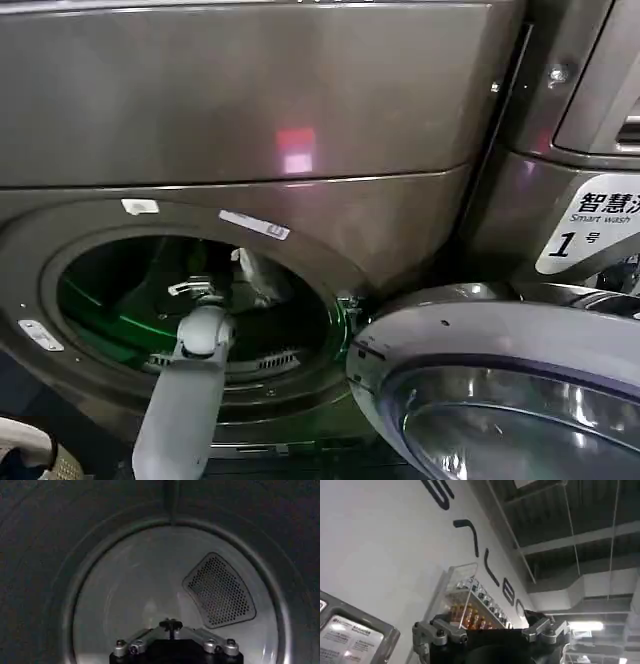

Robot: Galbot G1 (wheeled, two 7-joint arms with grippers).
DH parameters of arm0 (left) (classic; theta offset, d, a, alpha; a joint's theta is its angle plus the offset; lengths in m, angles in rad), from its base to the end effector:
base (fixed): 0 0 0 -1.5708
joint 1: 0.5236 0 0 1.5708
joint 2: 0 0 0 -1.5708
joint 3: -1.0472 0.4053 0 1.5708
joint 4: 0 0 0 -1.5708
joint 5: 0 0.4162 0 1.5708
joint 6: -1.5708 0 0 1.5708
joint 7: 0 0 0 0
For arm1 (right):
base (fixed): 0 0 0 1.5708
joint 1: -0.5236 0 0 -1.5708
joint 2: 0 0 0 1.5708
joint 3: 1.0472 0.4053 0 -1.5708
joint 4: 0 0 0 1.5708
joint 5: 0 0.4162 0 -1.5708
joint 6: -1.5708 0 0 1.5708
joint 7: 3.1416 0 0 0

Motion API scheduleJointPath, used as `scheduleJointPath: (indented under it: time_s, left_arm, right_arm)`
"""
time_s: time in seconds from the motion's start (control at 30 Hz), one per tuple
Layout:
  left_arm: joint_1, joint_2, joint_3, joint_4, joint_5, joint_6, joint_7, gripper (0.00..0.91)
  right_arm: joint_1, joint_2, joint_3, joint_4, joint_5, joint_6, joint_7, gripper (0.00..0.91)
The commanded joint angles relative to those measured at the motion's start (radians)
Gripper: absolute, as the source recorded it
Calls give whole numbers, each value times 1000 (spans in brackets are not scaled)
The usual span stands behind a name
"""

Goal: Grasp the clothes from the dryer.

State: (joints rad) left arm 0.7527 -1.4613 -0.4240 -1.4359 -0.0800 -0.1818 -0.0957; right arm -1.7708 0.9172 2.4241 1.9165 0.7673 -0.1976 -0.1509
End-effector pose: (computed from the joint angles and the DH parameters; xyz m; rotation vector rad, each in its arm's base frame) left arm 0.5271 0.0096 -0.3239 -0.0147 2.8075 0.0356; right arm -0.0848 -0.4548 0.0955 1.1793 2.2236 -0.7174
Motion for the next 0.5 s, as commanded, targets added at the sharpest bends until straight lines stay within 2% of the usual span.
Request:
scheduleJointPath:
  time_s: [0.03, 0.5]
  left_arm:
    - [2, 1, -4, -6, 11, 6, -5, 0]
    - [-11, 7, -1, 2, -3, 23, 24, 0]
  right_arm:
    - [6, 2, 1, 1, 0, -7, -3, 907]
    - [1, 0, 13, -5, -3, -14, -13, 907]
